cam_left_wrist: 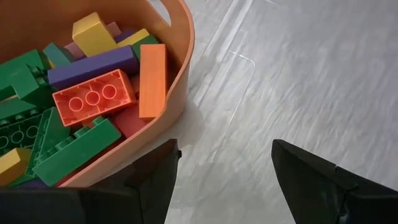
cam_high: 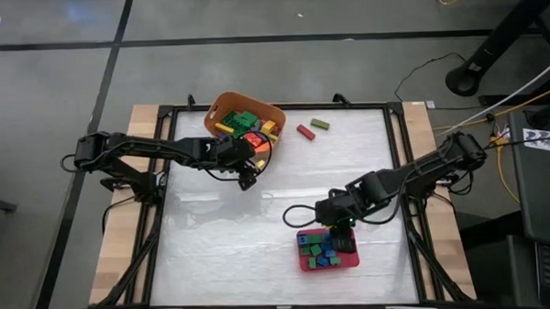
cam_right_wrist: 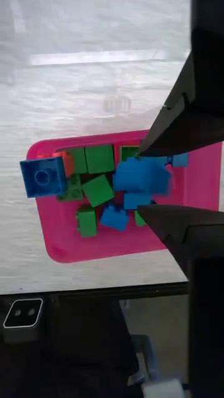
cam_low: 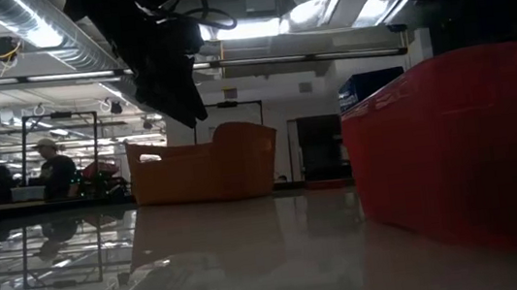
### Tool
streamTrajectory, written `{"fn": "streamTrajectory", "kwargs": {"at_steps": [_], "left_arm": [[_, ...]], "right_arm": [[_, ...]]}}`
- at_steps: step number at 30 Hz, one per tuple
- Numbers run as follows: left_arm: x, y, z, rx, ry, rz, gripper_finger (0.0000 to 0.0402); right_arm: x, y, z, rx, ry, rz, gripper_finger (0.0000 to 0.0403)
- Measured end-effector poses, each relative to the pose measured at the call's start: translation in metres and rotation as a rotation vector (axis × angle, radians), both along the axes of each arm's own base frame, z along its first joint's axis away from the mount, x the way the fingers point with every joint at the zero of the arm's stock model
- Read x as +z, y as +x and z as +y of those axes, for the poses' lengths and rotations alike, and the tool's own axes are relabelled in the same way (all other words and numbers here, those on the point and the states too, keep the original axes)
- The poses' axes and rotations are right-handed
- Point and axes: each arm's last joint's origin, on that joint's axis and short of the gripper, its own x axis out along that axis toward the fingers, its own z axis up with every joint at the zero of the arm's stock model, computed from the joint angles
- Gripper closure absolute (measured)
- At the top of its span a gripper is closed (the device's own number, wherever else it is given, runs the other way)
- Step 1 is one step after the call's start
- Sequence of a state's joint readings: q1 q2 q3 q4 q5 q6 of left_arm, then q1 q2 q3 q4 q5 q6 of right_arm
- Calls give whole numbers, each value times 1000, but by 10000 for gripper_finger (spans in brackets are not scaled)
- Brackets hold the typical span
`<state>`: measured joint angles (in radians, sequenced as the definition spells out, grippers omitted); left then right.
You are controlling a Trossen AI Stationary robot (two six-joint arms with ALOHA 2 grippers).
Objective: Sort blocks by size
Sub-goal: Put the small blue game piece into the red bin, then put the large red block into the orange bin
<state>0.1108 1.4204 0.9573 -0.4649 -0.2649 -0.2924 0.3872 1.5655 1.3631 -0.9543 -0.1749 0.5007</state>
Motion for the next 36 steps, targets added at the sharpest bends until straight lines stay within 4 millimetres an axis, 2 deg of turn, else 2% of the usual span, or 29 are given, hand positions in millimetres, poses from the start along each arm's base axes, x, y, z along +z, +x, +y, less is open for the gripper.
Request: {"fn": "streamTrajectory", "kwargs": {"at_steps": [8, 12, 15, 18, 22, 29, 32, 36], "left_arm": [[0, 0, 0, 0, 0, -3, 157], [0, 0, 0, -2, 2, -5, 157], [0, 0, 0, 0, 1, -5, 157], [0, 0, 0, 0, 1, -6, 157], [0, 0, 0, 0, 1, -5, 157], [0, 0, 0, 0, 1, -5, 157], [0, 0, 0, 0, 1, -6, 157], [1, 1, 0, 0, 1, -11, 157]], "right_arm": [[-4, 2, 0, 3, -31, 5, 268], [-4, 5, -8, 51, -198, -75, 267], [-4, 11, -24, 77, -367, -124, 267], [-3, 18, -52, 39, -523, -137, 267], [-2, 26, -103, -101, -614, -108, 267], [-7, 27, -201, -387, -542, -107, 267], [-18, 27, -236, -486, -507, -137, 267], [-42, 24, -271, -554, -427, -153, 267]]}}
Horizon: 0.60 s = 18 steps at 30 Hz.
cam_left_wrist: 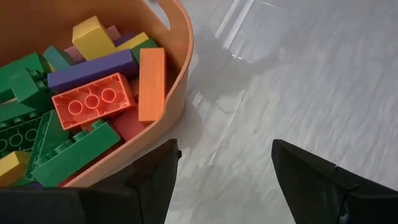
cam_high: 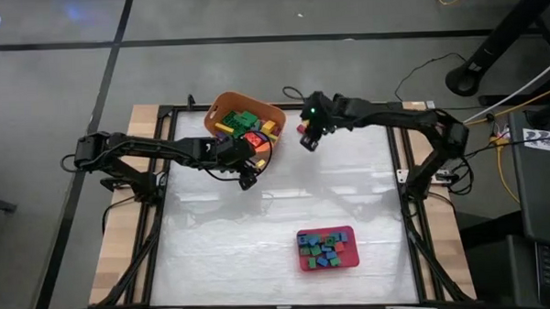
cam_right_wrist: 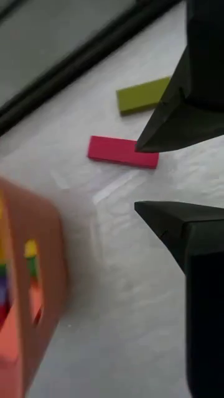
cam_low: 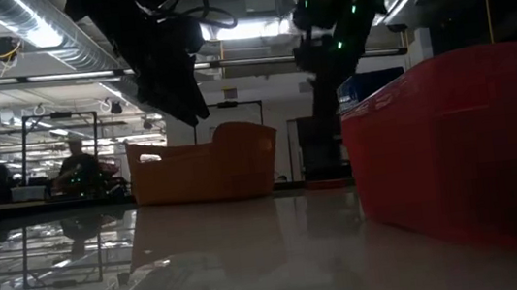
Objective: Sort blocks by size
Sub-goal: Put the large red block into the orange bin
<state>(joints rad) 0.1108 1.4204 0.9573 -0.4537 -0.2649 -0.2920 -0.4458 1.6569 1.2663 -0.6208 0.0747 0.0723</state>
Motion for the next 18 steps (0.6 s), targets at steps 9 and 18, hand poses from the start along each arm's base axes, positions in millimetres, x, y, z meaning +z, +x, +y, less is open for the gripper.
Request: {"fn": "streamTrajectory", "kwargs": {"at_steps": [9, 18], "left_arm": [[0, 0, 0, -2, 2, 0, 157], [0, 0, 0, -2, 2, 0, 157]], "right_arm": [[-53, 6, -38, -80, 54, 73, 267], [-91, 15, -43, -66, 61, 168, 267]]}}
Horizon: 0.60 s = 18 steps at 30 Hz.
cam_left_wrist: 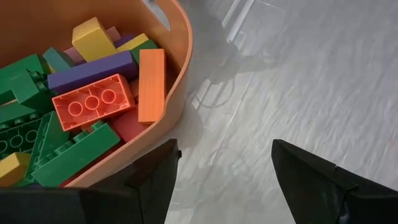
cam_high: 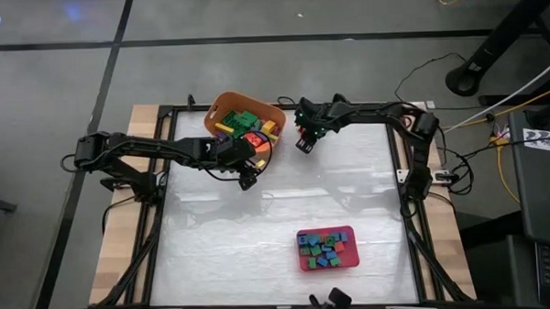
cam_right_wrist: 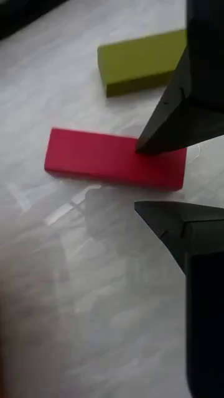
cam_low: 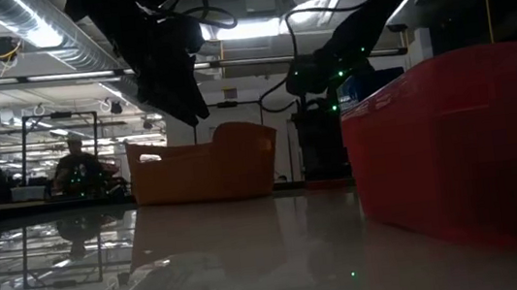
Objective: Sort blocks by size
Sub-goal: Put the large red block into the orange bin
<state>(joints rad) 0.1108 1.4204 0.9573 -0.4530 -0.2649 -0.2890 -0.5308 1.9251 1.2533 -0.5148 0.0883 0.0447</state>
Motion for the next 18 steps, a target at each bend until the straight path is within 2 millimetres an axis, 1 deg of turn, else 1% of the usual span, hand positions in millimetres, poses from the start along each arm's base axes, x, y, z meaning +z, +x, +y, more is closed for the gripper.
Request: {"fn": "streamTrajectory", "kwargs": {"at_steps": [6, 13, 18], "left_arm": [[0, 0, 0, 0, 0, 0, 157], [0, 0, 0, 0, 0, 0, 157], [0, 0, 0, 0, 0, 0, 157]], "right_arm": [[-1, -1, -2, -26, -54, 35, 267], [-1, -1, -2, -28, -60, 38, 267], [4, 0, -2, -4, -72, 37, 267]]}}
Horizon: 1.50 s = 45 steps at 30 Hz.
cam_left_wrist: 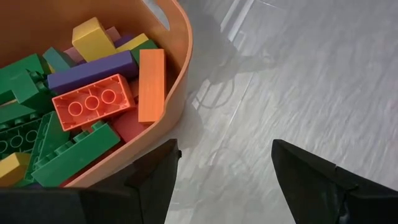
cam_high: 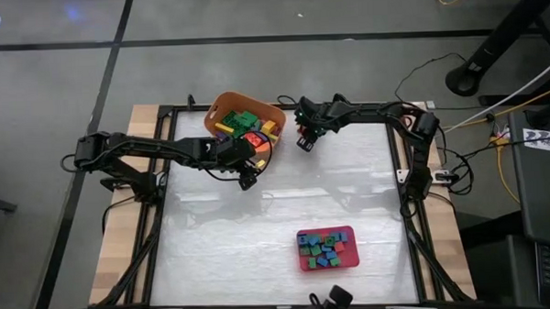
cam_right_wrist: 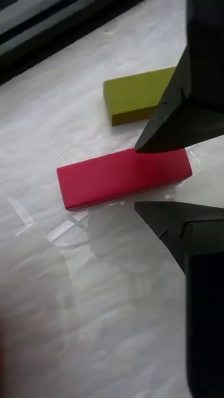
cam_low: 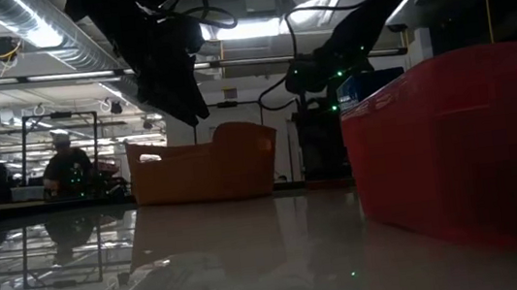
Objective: Sort blocks by size
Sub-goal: Put the large red block into the orange bin
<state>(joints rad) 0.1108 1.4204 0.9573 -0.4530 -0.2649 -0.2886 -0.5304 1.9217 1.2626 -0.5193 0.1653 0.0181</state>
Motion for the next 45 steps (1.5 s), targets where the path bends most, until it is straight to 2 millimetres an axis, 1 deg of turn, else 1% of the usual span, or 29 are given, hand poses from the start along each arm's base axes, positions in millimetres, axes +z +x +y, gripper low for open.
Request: {"fn": "streamTrajectory", "kwargs": {"at_steps": [12, 29, 35, 39, 41, 45], "left_arm": [[0, 0, 0, -6, 5, 3, 157], [0, 0, 0, -6, 4, 3, 157], [0, 0, -2, -12, 4, 3, 157], [0, 1, -8, -33, 4, 4, 157], [0, 1, -11, -46, 4, 5, 157], [-1, 1, -18, -71, 3, 12, 157]], "right_arm": [[4, 5, -3, 21, -38, -43, 267], [4, 5, -3, 23, -38, -39, 267], [4, 5, -4, 62, -56, -21, 267], [2, 1, -11, 46, -54, -15, 267], [-5, -1, -17, 38, -26, -9, 267], [-11, -2, -23, 44, 30, -39, 267]]}}
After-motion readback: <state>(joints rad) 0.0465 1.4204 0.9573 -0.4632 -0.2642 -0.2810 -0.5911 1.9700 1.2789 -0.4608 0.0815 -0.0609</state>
